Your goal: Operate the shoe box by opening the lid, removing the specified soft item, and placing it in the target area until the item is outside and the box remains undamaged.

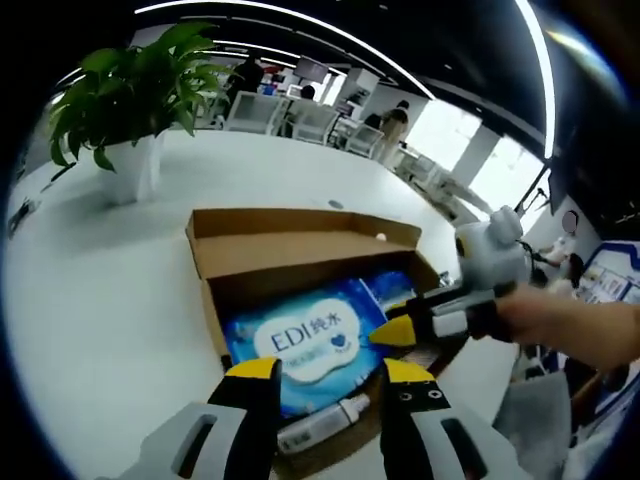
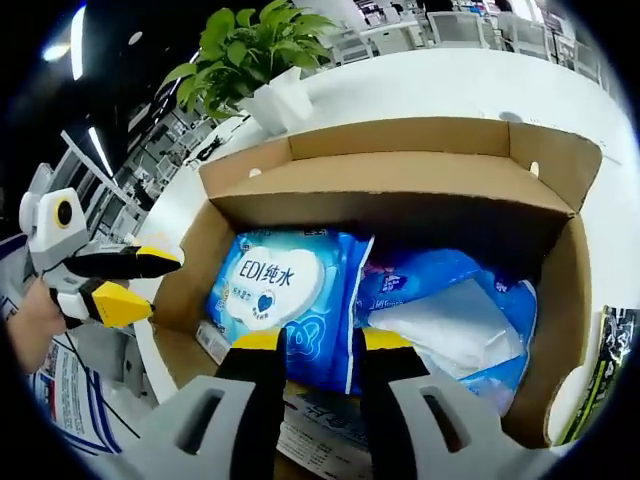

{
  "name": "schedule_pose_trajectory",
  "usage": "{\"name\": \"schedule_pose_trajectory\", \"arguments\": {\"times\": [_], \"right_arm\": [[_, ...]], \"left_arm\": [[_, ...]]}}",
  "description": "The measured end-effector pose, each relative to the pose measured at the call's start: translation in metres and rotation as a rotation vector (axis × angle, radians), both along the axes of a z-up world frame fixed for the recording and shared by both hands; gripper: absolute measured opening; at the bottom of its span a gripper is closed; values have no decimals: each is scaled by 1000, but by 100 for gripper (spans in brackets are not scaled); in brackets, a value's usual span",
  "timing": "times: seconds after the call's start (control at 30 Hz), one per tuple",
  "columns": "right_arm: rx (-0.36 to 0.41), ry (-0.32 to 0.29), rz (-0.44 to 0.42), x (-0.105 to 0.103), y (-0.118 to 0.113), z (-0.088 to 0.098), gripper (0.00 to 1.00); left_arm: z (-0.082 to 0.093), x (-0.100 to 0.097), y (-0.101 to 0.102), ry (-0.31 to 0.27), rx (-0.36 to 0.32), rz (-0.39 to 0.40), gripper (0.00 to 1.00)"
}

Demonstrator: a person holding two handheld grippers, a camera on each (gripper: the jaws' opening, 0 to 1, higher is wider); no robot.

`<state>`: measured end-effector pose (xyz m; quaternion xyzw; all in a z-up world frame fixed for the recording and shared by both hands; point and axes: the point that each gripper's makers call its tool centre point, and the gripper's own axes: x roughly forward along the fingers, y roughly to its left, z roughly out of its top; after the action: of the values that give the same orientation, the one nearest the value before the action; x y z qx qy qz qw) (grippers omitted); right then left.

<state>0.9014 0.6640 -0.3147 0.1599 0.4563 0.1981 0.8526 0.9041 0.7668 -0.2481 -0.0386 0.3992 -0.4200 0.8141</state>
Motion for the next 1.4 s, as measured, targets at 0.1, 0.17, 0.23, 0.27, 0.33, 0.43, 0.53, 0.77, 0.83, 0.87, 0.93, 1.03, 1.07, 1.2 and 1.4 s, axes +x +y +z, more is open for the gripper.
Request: {"name": "schedule_pose_trajectory", "arguments": {"times": [0.1,0.17,0.23,0.27,0.33,0.43,0.53,0.77,0.83,0.87,0.93,1.03,1.07,1.2,1.4], "right_arm": [[-8,1,4,2,1,-4,23],[-18,-4,2,0,1,-3,21],[-31,-15,5,1,1,-1,18],[-39,-18,9,1,1,-1,17],[-64,-38,17,1,-2,0,12],[-97,-76,38,5,-6,4,3],[-102,-84,44,5,-5,5,2],[-108,-103,23,8,-10,11,1],[-113,-112,24,7,-12,16,1],[-115,-116,23,6,-14,18,1],[-116,-120,18,6,-16,20,1],[-121,-131,8,6,-23,25,0],[-121,-131,5,5,-24,26,0],[-121,-133,-3,3,-28,28,0],[-117,-135,-12,0,-33,31,0]], "left_arm": [[-3,0,1,3,3,0,39],[-5,1,2,9,3,1,39],[-6,1,3,12,5,3,39],[-6,1,4,13,5,4,39],[-7,3,5,12,7,5,39],[-8,3,6,14,8,10,39],[-9,2,6,15,11,11,39],[-11,3,6,11,23,7,38],[-11,3,4,10,27,5,38],[-11,3,4,9,28,4,38],[-12,3,4,8,33,4,38],[-12,2,1,7,35,2,39],[-13,2,1,9,36,3,39],[-14,-1,-2,11,40,0,39],[-14,-3,-7,11,42,-10,39]]}}
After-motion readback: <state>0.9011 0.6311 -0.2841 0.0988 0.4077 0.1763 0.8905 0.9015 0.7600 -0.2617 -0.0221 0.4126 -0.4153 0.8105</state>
